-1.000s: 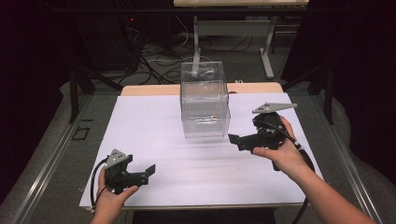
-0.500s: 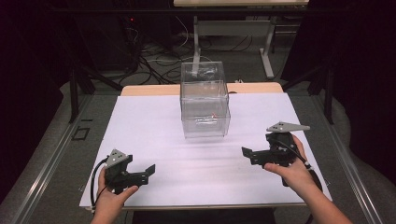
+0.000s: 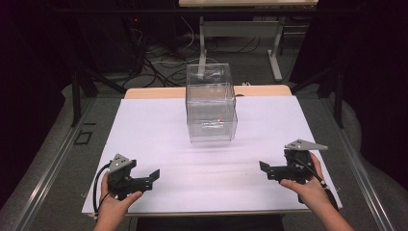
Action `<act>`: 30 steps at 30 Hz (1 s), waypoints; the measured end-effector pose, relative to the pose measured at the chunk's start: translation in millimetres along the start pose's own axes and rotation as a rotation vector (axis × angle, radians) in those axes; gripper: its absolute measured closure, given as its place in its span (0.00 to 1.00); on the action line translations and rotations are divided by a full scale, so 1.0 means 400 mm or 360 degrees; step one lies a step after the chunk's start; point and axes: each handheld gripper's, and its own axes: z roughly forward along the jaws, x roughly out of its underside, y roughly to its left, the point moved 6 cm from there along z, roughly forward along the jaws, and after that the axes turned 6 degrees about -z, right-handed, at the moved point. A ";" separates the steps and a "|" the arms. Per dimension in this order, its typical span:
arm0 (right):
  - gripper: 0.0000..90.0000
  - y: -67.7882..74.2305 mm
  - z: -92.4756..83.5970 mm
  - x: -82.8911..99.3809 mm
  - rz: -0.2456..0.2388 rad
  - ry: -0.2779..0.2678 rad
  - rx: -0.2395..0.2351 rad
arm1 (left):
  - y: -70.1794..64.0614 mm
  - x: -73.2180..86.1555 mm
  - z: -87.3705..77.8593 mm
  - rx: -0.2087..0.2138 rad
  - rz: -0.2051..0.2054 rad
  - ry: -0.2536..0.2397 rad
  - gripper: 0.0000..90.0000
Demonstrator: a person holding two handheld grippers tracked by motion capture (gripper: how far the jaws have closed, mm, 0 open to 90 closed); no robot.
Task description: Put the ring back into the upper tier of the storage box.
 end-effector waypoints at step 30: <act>0.01 -0.086 0.054 0.136 0.0211 0.0010 0.0193 | 0.005 0.001 0.003 -0.0007 -0.0011 0.0008 0.02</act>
